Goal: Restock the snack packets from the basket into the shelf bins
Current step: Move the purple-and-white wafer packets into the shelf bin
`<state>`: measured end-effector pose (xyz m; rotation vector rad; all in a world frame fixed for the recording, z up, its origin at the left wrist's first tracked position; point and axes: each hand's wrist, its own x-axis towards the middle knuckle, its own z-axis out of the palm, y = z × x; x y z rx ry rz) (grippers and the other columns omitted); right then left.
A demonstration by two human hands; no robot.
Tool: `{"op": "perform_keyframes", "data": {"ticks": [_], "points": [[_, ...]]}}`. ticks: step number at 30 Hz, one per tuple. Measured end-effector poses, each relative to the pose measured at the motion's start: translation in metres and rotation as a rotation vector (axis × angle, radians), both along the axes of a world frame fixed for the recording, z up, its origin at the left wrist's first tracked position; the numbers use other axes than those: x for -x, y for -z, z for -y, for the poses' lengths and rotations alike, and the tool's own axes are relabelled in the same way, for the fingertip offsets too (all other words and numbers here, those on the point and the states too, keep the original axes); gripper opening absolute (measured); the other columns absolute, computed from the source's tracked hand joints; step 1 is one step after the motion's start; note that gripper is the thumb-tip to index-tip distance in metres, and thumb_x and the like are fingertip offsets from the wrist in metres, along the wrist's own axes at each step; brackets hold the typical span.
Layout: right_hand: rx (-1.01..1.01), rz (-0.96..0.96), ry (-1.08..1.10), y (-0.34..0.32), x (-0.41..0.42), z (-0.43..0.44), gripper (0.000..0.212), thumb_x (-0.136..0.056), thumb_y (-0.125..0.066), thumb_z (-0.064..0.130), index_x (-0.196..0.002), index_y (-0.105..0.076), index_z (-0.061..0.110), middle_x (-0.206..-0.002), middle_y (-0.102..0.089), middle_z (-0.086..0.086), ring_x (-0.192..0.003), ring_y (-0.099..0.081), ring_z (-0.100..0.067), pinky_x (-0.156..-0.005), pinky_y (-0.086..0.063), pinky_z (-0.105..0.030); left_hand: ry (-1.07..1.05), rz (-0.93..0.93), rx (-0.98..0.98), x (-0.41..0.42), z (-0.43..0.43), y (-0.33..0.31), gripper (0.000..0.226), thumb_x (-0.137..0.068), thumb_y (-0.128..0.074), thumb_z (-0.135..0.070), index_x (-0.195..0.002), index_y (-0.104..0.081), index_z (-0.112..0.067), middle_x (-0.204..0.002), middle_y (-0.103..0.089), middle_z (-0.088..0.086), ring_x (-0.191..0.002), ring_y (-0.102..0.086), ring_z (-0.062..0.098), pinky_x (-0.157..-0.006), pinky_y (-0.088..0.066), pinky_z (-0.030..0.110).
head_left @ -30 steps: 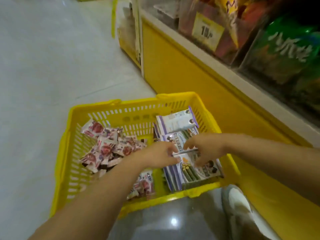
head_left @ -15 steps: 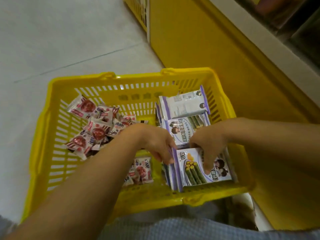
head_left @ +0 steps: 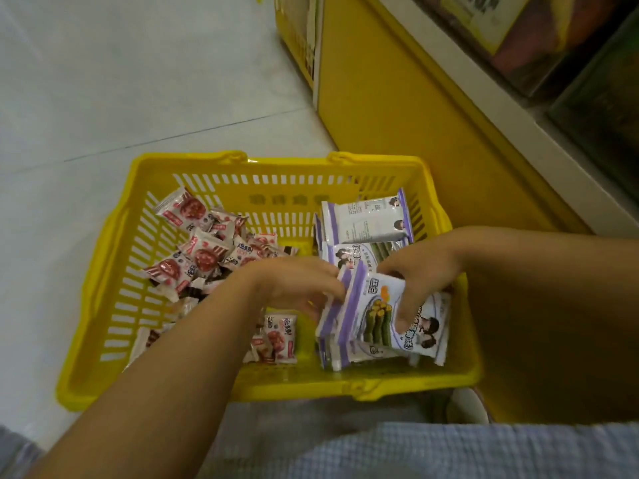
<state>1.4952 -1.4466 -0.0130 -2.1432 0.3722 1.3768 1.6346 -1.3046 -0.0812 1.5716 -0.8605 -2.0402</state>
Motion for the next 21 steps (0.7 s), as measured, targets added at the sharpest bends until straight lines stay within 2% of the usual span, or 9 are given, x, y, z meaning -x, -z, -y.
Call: {"op": "perform_keyframes", "data": {"ticks": [2,5,7,9,12,15,18,20,21], "points": [[-0.059,0.117,0.191,-0.017,0.006,0.007,0.063,-0.075,-0.078,0.040,-0.129,-0.050,0.023,-0.126,-0.059,0.009,-0.105,-0.059,-0.009,-0.099,-0.048,-0.035,-0.287,-0.089,0.068,-0.009,-0.005,-0.009,0.046,-0.082,-0.068,-0.032,-0.118,-0.059,-0.004,-0.126,-0.057,0.020,-0.113,-0.059,0.030,-0.096,-0.050,0.046],[-0.182,0.346,0.537,-0.048,0.009,0.014,0.048,-0.083,-0.071,0.027,-0.127,-0.056,0.012,-0.114,-0.070,0.003,-0.097,-0.069,-0.013,-0.078,-0.055,-0.023,-0.692,-0.370,0.220,-0.022,-0.001,-0.039,0.044,-0.081,-0.060,-0.040,-0.113,-0.062,-0.011,-0.111,-0.069,0.012,-0.102,-0.067,0.024,-0.080,-0.056,0.037],[-0.315,0.501,0.772,-0.069,0.007,0.015,0.037,-0.083,-0.067,0.017,-0.118,-0.061,0.009,-0.107,-0.073,-0.003,-0.091,-0.071,-0.015,-0.070,-0.058,-0.022,-0.795,-0.443,0.328,-0.024,0.005,-0.068,0.047,-0.082,-0.055,-0.044,-0.116,-0.060,-0.012,-0.108,-0.071,0.010,-0.101,-0.067,0.022,-0.080,-0.056,0.036],[-0.426,0.625,0.956,-0.089,0.005,0.011,0.034,-0.078,-0.064,0.019,-0.111,-0.063,0.011,-0.102,-0.074,-0.005,-0.085,-0.072,-0.016,-0.067,-0.058,-0.024,-0.828,-0.462,0.424,-0.018,0.010,-0.095,0.047,-0.083,-0.053,-0.040,-0.121,-0.059,-0.013,-0.114,-0.069,0.010,-0.104,-0.066,0.023,-0.084,-0.055,0.038],[-0.593,0.778,1.156,-0.114,0.003,0.002,0.025,-0.079,-0.060,0.021,-0.102,-0.065,0.013,-0.089,-0.076,-0.004,-0.074,-0.073,-0.014,-0.059,-0.057,-0.024,-0.822,-0.507,0.470,-0.001,0.013,-0.129,0.052,-0.084,-0.055,-0.021,-0.133,-0.051,-0.006,-0.123,-0.063,0.018,-0.103,-0.066,0.029,-0.081,-0.057,0.041],[-0.593,0.886,1.300,-0.136,0.004,-0.007,0.017,-0.089,-0.058,0.017,-0.101,-0.066,0.010,-0.089,-0.076,-0.007,-0.074,-0.073,-0.017,-0.061,-0.059,-0.028,-0.829,-0.369,0.530,0.007,0.010,-0.153,0.040,-0.092,-0.046,0.001,-0.131,-0.049,-0.004,-0.124,-0.062,0.022,-0.100,-0.066,0.031,-0.079,-0.059,0.041],[-0.427,0.893,1.387,-0.161,0.014,-0.007,0.024,-0.095,-0.055,0.017,-0.112,-0.063,0.003,-0.107,-0.071,-0.016,-0.084,-0.072,-0.024,-0.076,-0.060,-0.038,-0.857,-0.226,0.613,0.001,-0.001,-0.179,0.034,-0.094,-0.049,0.001,-0.126,-0.051,-0.009,-0.122,-0.065,0.016,-0.100,-0.068,0.028,-0.079,-0.058,0.041],[-0.365,0.847,1.357,-0.183,0.026,-0.007,0.023,-0.096,-0.054,0.020,-0.110,-0.063,0.003,-0.105,-0.071,-0.016,-0.078,-0.072,-0.022,-0.070,-0.061,-0.036,-0.797,0.092,0.687,-0.005,-0.013,-0.199,0.032,-0.092,-0.059,-0.006,-0.123,-0.055,-0.011,-0.118,-0.067,0.010,-0.100,-0.068,0.024,-0.086,-0.056,0.042],[-0.327,0.835,1.325,-0.194,0.032,-0.007,0.022,-0.095,-0.056,0.020,-0.109,-0.063,0.004,-0.102,-0.073,-0.015,-0.073,-0.072,-0.020,-0.064,-0.061,-0.034,-0.729,0.397,0.772,-0.010,-0.018,-0.208,0.029,-0.089,-0.063,-0.009,-0.118,-0.058,-0.012,-0.114,-0.069,0.007,-0.098,-0.068,0.021,-0.086,-0.054,0.037]]}}
